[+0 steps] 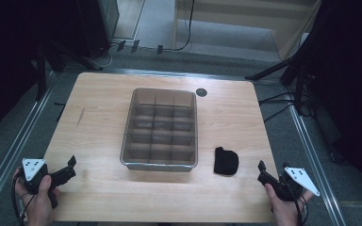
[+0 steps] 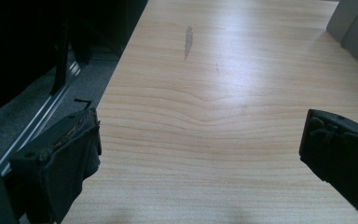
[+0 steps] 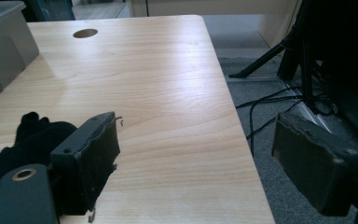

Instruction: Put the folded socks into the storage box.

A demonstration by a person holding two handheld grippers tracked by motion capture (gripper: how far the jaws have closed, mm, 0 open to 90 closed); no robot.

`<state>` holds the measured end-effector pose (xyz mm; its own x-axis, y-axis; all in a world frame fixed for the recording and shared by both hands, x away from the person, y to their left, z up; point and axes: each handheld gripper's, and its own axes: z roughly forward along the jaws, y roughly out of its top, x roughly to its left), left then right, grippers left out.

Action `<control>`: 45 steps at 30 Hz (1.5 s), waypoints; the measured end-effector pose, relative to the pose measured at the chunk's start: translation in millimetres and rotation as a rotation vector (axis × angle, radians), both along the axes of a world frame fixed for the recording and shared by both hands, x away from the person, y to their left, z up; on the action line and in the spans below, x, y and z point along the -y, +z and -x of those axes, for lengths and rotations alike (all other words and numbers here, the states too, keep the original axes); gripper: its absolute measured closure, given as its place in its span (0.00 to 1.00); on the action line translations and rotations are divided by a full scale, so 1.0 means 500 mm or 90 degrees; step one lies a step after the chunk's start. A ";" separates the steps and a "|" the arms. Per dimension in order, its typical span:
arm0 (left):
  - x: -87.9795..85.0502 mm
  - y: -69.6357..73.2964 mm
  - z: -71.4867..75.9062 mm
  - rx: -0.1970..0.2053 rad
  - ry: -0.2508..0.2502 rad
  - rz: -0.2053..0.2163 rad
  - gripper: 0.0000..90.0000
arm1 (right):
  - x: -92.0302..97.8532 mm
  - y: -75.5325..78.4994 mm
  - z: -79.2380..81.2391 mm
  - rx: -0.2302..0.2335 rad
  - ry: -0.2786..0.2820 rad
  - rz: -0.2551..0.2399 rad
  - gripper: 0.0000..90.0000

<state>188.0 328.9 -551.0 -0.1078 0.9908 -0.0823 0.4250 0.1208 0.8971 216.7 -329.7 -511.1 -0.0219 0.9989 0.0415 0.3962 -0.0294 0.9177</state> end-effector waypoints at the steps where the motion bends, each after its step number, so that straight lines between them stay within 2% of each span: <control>1: 0.000 0.000 0.000 0.000 0.000 0.001 0.00 | -0.003 0.002 -0.001 -0.001 0.002 0.000 0.17; 19: 0.000 0.000 0.000 0.001 0.001 0.001 0.00 | -0.067 0.012 -0.036 -0.016 0.041 0.002 0.17; 28: 0.000 0.000 0.002 0.002 -0.002 0.001 0.00 | -0.115 0.006 -0.058 -0.035 0.069 -0.002 0.18; 32: 0.000 0.000 0.002 0.003 -0.002 0.001 0.00 | -0.128 0.001 -0.065 -0.047 0.077 -0.003 0.22; 37: 0.000 0.000 0.003 0.005 -0.002 0.002 0.00 | -0.146 -0.011 -0.075 -0.068 0.084 -0.025 0.29; 45: 0.000 0.000 0.005 0.005 -0.005 0.002 0.00 | -0.171 -0.029 -0.084 -0.098 0.099 -0.037 0.35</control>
